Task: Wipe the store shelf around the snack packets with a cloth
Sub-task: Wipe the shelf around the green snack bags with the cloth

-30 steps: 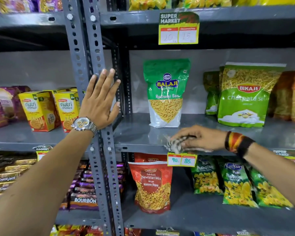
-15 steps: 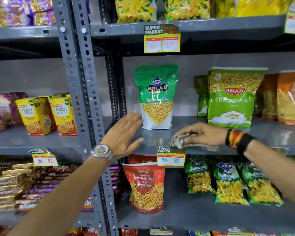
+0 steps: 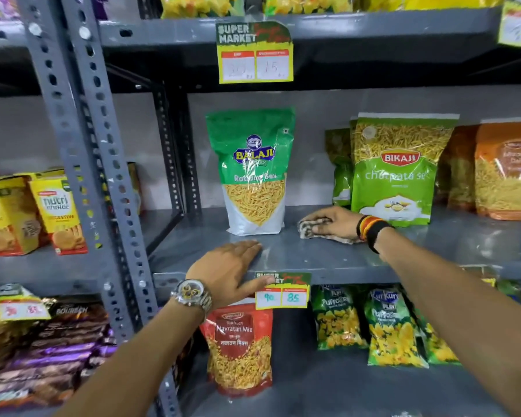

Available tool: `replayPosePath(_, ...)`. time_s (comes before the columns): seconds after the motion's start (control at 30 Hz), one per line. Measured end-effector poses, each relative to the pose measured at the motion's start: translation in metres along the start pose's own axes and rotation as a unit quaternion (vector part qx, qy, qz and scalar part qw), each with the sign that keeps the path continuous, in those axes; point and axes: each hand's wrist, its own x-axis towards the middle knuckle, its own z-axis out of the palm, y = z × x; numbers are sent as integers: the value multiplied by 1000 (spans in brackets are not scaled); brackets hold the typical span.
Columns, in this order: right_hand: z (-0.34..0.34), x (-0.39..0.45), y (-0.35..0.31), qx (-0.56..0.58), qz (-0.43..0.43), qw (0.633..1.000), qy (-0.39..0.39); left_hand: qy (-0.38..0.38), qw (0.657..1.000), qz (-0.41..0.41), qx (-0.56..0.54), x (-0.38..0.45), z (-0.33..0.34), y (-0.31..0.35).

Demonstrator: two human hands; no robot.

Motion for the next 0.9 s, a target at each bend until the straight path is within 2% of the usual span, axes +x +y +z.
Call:
replayPosePath(0.1, 8, -47, -19, 17, -66, 997, -35, -10, 1000, 4, 2, -2, -2, 2)
replayPosePath(0.17, 6, -81, -26, 33, -107, 989, -93, -11, 1000, 7, -4, -3, -3, 3)
replayPosePath(0.23, -10, -103, -24, 59, -95, 985, -131, -14, 1000, 15, -7, -2, -5, 3)
replayPosePath(0.3, -28, -104, -18, 72, -62, 992, -78, -16, 999, 33, 7, 1, -9, 3)
replayPosePath(0.43, -39, -63, -4, 81, 2, 991, 104, -28, 996, 85, 28, 13, -16, 1)
replayPosePath(0.5, -36, -36, -4, 79, 18, 986, 148, -42, 995, 91, 18, 13, -14, 0)
replayPosePath(0.7, -23, 44, -1, 100, 34, 975, 195, -75, 995, 71, -5, 12, -14, 1)
replayPosePath(0.8, -23, 89, 4, 86, 49, 981, 166, -75, 995, 64, -21, 12, -12, 1)
replayPosePath(0.9, -27, 124, 19, 20, 74, 989, 123, -67, 995, 65, -28, 13, -10, -3)
